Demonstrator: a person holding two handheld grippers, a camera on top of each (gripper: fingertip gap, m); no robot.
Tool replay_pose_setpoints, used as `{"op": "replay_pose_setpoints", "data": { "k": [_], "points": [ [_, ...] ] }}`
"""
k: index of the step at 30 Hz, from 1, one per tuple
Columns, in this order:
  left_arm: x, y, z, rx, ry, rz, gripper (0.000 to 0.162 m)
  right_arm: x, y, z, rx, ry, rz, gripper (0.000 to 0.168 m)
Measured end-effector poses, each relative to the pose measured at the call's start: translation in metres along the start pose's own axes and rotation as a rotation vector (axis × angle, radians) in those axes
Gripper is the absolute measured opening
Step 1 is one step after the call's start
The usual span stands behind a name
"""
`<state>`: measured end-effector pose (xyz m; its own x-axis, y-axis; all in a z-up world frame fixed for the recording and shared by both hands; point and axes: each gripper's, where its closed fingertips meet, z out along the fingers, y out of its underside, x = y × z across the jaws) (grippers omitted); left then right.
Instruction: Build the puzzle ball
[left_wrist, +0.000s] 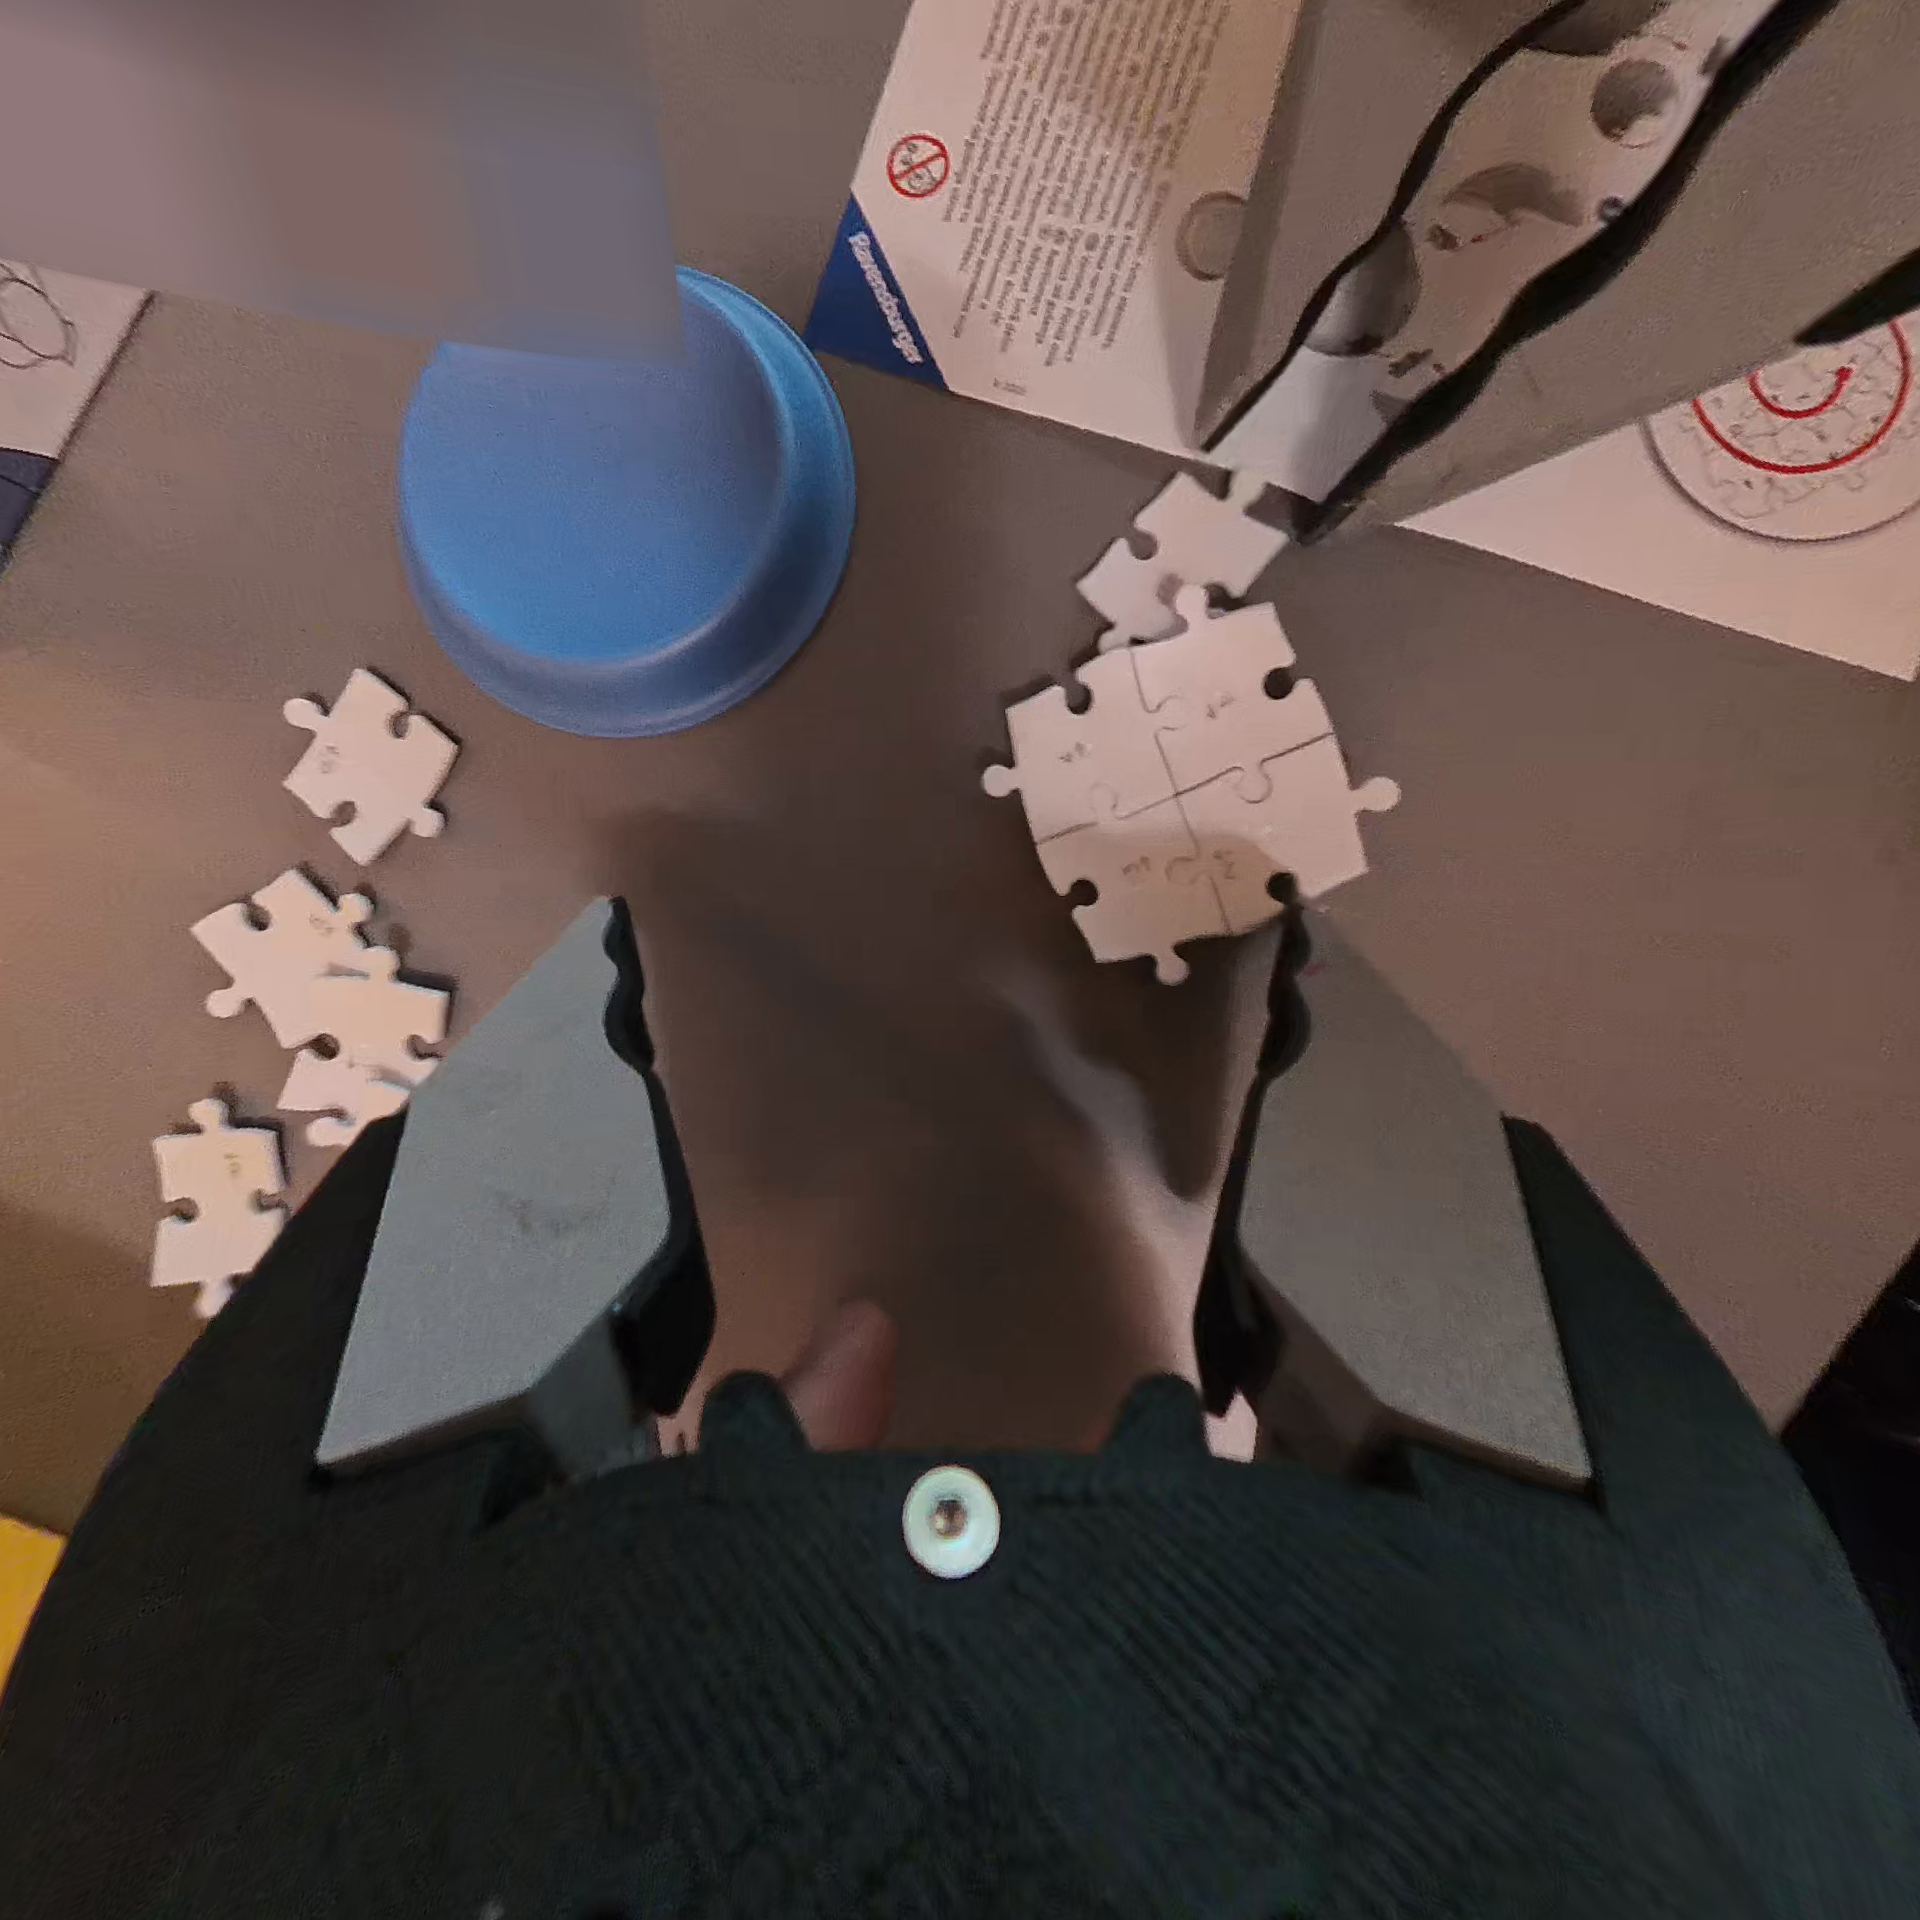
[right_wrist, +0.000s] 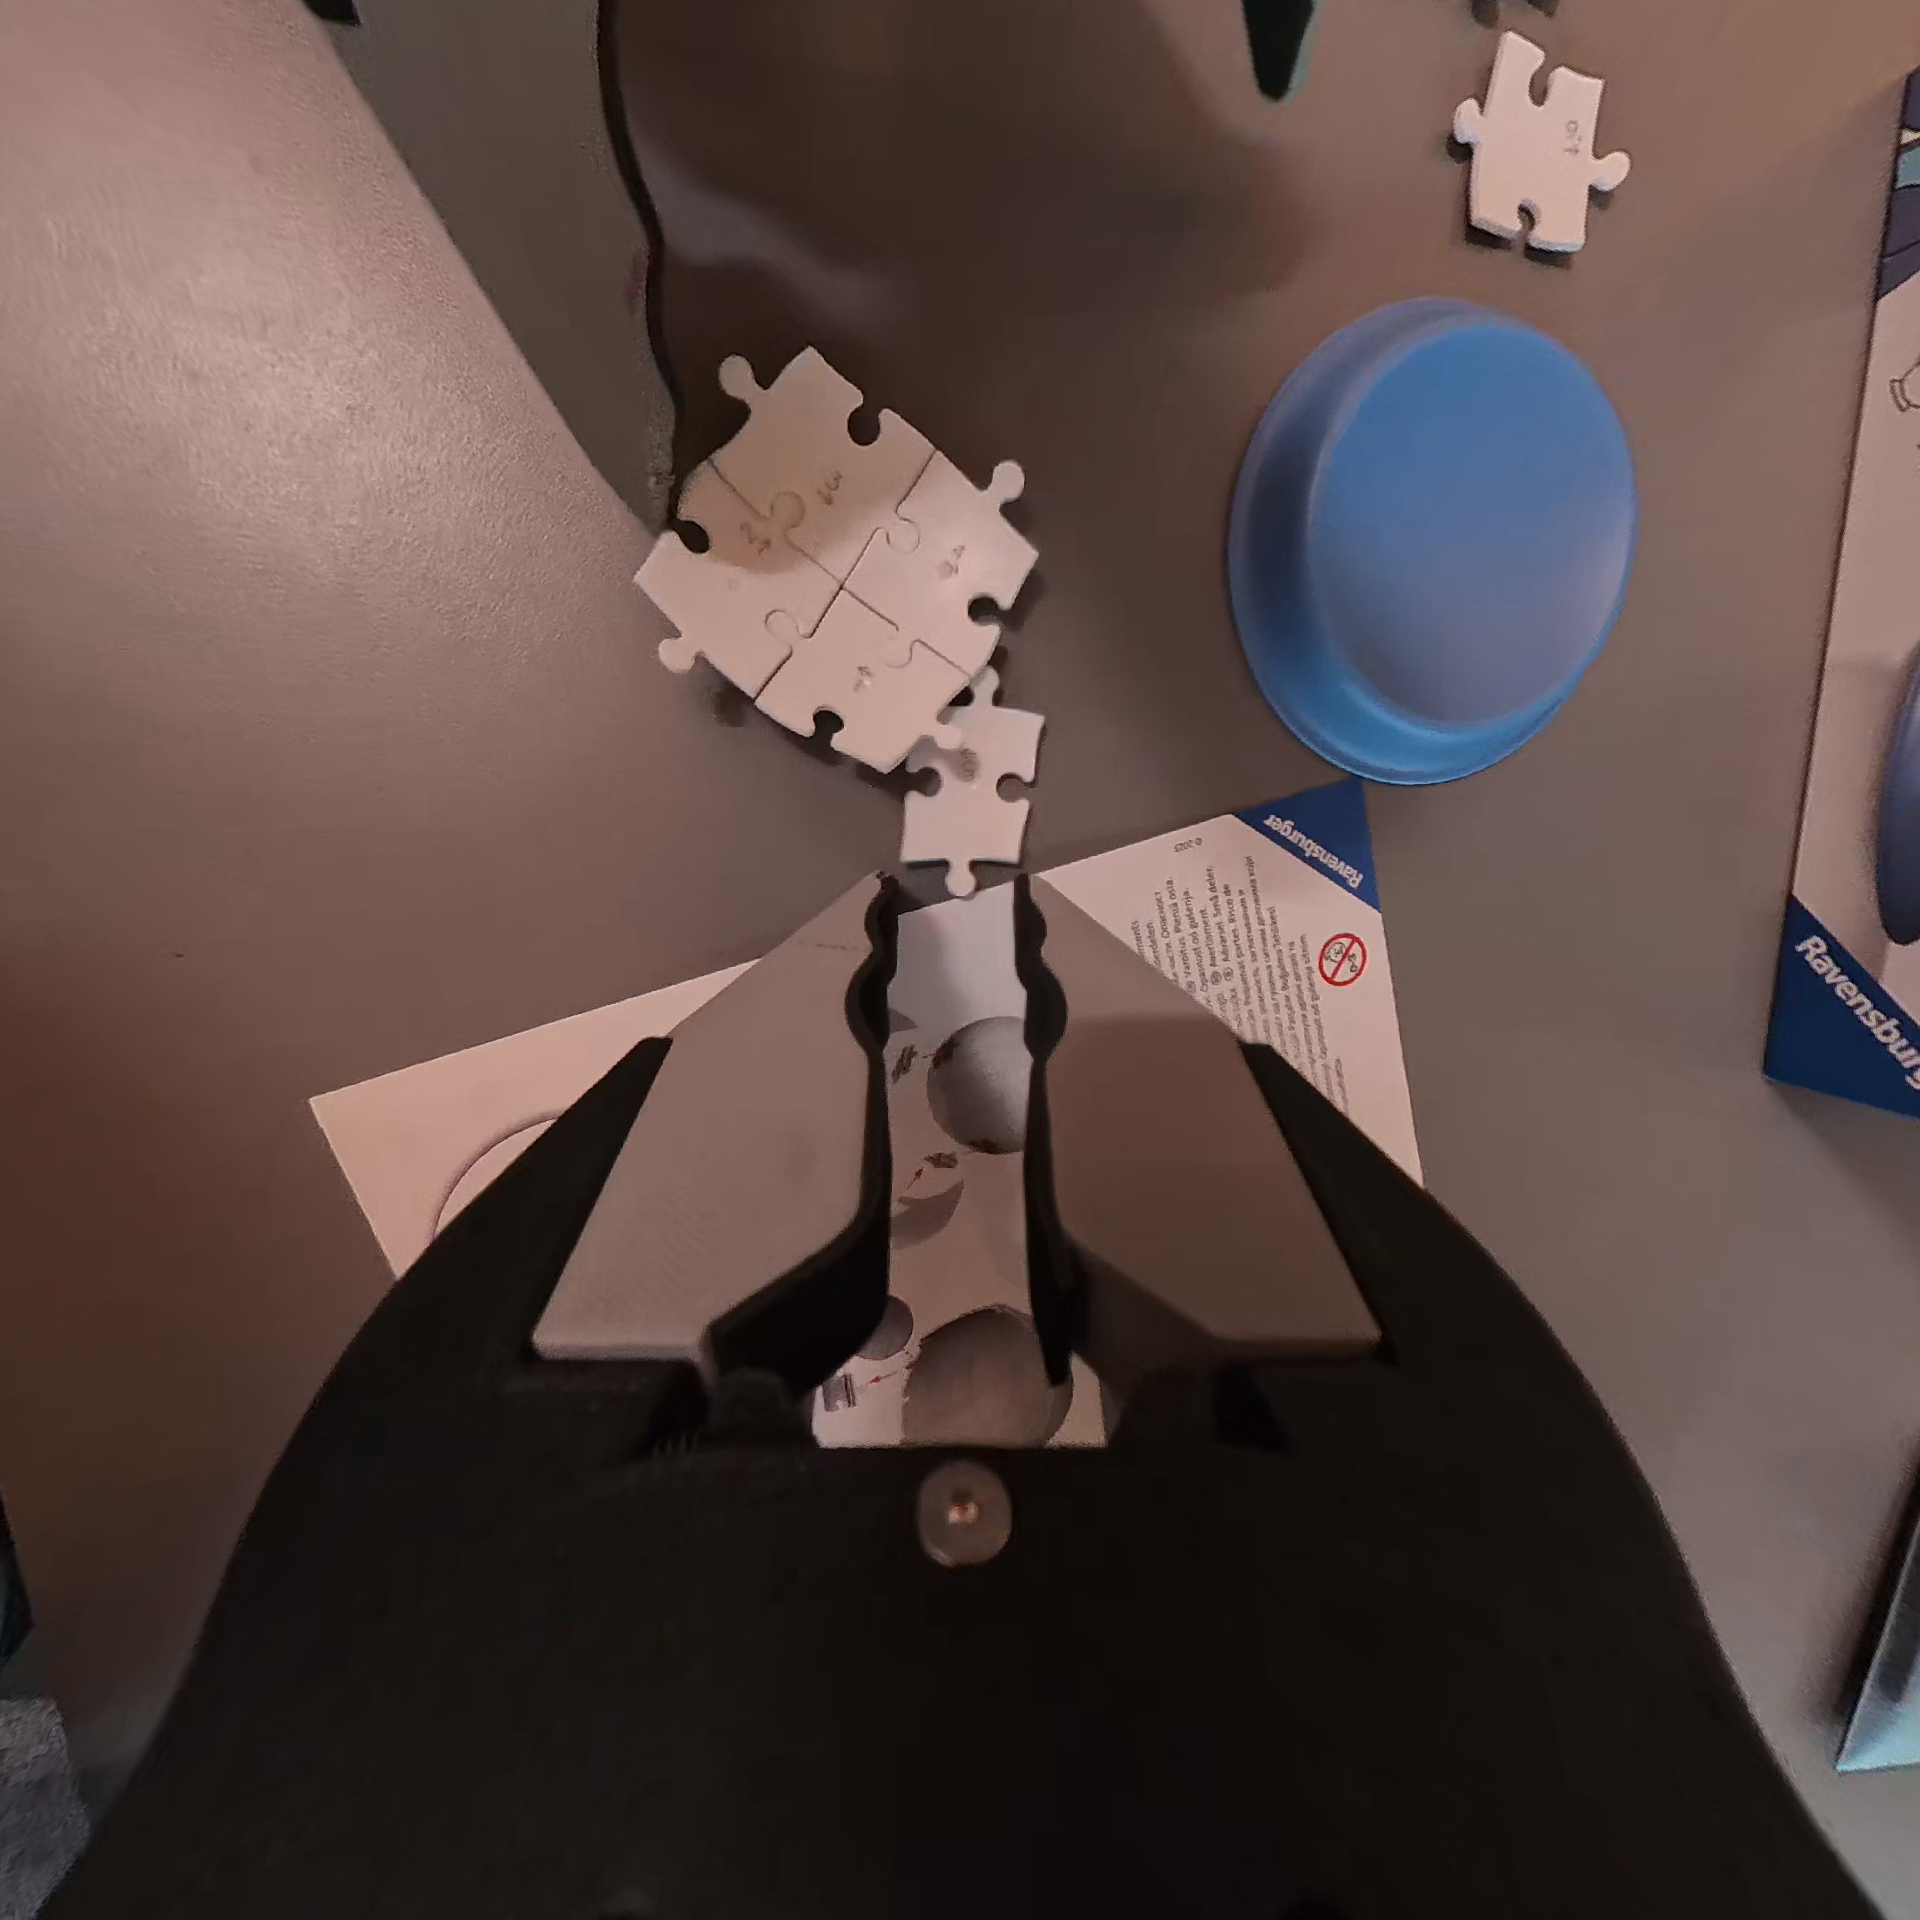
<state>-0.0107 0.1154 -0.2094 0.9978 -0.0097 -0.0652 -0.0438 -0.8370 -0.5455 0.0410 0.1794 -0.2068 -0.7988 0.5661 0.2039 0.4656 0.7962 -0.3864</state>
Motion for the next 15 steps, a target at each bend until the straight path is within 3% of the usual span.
{"op": "replay_pose_setpoints", "data": {
  "k": [4,10,15],
  "points": [
    [-0.017,0.000,-0.001,-0.017,-0.075,0.019,0.118,0.004,-0.001,-0.004,0.019,0.019,0.038,0.031],
    [-0.013,0.005,0.001,-0.004,-0.007,-0.011,0.118,0.005,-0.004,-0.002,0.042,0.017,0.147,0.040],
    [-0.021,0.007,0.000,0.001,-0.023,-0.020,0.119,0.007,-0.009,0.005,0.071,0.037,0.204,0.039]
  ]
}}
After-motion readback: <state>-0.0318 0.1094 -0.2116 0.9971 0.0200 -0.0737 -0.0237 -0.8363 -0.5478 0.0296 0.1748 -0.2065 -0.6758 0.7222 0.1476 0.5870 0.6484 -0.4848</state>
